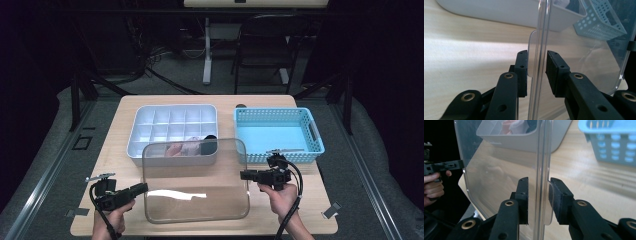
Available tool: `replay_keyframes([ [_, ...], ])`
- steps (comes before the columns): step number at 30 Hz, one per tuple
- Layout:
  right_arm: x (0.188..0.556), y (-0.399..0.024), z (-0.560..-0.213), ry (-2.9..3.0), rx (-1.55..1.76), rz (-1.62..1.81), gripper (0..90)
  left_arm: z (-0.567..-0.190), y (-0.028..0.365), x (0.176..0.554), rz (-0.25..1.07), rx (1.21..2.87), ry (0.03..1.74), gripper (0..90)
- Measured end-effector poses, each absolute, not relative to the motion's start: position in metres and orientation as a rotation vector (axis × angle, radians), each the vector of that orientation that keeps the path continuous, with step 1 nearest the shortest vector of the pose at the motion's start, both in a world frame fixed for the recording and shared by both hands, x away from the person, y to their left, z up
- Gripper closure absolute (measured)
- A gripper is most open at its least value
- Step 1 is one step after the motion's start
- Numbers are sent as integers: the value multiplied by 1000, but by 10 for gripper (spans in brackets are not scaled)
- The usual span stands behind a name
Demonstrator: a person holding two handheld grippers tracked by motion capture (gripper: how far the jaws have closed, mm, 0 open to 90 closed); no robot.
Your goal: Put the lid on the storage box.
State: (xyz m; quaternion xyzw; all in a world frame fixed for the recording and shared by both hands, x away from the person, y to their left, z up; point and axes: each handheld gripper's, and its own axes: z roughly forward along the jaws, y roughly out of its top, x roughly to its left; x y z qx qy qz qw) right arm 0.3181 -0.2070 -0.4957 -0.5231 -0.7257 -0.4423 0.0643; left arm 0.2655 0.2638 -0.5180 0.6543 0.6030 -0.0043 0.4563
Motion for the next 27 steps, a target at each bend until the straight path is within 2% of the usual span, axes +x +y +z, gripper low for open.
replay_keyframes([
  [14,344,-192,-493,-2180,-1593,-1330,686,-504,274,291,32,1653,1481,720],
  [27,368,-173,-473,-2252,-1601,-1314,669,-491,285,304,79,1659,1487,719],
])
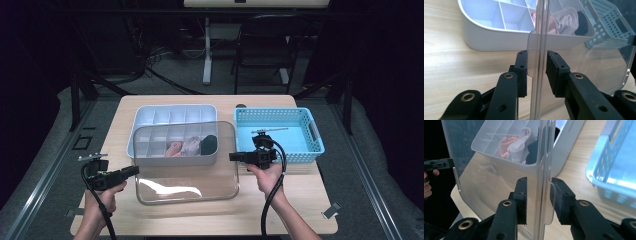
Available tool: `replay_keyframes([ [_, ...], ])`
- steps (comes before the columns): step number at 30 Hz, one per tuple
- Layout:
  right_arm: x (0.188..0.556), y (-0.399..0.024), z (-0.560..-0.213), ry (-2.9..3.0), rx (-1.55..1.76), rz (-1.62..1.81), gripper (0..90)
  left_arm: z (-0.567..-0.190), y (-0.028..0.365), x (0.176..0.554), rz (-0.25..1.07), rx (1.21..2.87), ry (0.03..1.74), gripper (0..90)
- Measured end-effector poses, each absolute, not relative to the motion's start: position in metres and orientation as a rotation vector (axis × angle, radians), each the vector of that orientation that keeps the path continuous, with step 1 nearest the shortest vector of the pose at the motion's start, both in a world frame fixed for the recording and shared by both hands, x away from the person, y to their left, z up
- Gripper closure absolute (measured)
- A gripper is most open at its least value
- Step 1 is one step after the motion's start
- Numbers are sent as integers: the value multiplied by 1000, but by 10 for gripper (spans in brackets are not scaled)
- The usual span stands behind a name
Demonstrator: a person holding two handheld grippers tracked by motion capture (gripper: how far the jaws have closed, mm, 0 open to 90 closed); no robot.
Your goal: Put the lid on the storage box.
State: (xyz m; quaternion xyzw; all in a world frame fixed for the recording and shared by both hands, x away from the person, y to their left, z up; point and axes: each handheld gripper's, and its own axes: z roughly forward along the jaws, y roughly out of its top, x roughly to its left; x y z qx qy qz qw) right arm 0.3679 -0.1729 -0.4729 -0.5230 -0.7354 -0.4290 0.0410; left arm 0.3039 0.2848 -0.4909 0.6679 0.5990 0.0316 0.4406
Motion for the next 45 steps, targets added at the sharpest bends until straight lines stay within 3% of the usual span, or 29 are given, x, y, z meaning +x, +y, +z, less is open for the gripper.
replay_keyframes([
  [45,461,-132,-434,-2237,-1614,-1350,651,-434,316,395,215,1666,1481,711],
])
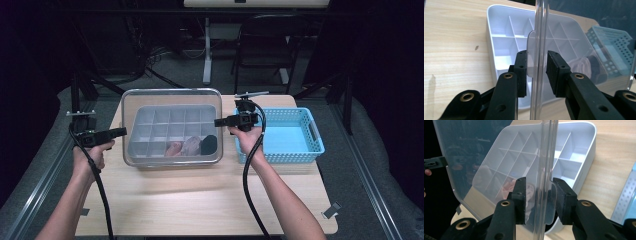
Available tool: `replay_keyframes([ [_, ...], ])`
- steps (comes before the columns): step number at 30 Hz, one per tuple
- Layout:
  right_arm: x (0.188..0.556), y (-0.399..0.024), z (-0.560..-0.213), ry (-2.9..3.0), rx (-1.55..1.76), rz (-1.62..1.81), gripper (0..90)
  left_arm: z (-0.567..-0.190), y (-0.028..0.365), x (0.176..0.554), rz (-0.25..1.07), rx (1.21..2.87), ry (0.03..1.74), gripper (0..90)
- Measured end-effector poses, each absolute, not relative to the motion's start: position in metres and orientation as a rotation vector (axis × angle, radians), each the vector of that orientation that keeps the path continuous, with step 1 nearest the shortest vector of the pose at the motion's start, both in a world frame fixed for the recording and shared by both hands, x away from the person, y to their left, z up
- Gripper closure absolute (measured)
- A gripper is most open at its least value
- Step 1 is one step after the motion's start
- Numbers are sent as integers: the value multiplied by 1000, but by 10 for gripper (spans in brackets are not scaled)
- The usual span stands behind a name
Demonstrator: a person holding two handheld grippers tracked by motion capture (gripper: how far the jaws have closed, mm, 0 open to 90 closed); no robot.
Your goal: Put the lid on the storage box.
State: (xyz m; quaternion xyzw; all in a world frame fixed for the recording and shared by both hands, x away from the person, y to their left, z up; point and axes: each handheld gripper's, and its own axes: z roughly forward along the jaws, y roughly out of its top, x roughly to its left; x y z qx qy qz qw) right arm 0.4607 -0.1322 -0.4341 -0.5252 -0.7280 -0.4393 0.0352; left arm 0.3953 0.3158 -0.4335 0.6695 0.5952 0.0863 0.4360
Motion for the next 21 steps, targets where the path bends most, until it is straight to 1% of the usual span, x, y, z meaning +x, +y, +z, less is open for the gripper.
replay_keyframes([
  [9,480,-123,-435,-2223,-1640,-1312,652,-438,320,421,204,1677,1524,696],
  [21,498,-120,-444,-2214,-1679,-1289,642,-444,320,439,191,1696,1545,695],
])
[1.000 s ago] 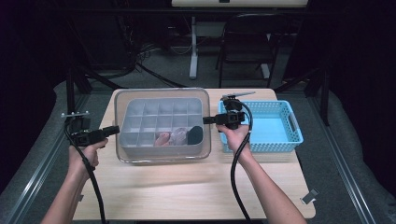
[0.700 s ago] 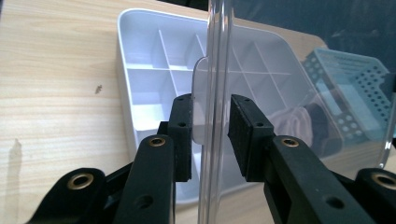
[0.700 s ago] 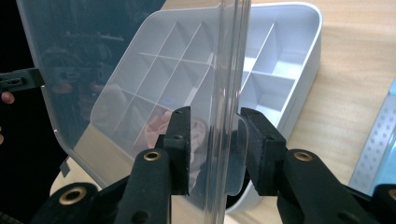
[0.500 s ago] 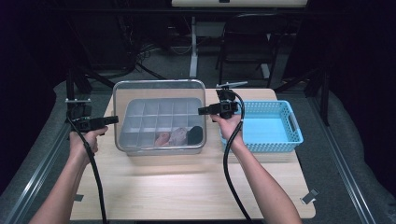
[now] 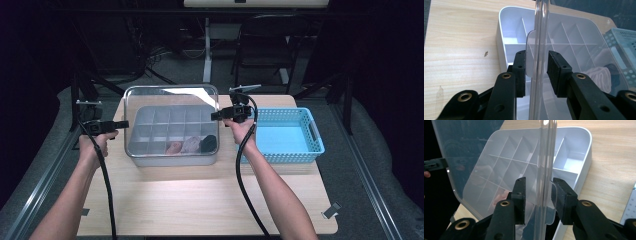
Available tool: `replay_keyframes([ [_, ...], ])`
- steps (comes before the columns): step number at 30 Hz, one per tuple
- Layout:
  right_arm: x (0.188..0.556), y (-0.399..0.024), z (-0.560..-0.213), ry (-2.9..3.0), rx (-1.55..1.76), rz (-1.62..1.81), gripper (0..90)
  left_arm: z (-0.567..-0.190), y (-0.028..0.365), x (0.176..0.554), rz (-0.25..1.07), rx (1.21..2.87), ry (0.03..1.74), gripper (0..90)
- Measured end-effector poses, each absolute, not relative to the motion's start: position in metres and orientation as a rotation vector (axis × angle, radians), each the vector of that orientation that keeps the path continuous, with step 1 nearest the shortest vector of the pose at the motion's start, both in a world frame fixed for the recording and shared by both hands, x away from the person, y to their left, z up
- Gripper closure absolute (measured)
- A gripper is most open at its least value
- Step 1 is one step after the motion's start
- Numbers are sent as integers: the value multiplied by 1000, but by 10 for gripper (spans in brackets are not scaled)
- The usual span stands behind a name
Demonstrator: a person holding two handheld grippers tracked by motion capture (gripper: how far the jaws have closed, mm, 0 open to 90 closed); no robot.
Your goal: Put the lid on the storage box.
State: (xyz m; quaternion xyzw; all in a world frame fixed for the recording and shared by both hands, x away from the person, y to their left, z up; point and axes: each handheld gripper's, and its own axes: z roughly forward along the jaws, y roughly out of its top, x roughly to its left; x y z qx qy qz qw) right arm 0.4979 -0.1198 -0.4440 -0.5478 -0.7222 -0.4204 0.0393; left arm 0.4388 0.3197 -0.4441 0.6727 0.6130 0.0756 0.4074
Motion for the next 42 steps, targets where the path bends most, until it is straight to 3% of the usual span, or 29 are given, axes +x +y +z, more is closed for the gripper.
replay_keyframes([
  [24,518,-110,-472,-2206,-1745,-1218,570,-467,321,460,134,1670,1612,673],
  [30,524,-107,-493,-2167,-1770,-1200,522,-483,321,468,112,1678,1652,626],
  [36,523,-103,-492,-2292,-1829,-1149,544,-487,316,467,151,1718,1655,547],
  [42,517,-108,-499,-2321,-1807,-1131,559,-489,312,460,179,1788,1623,563],
])
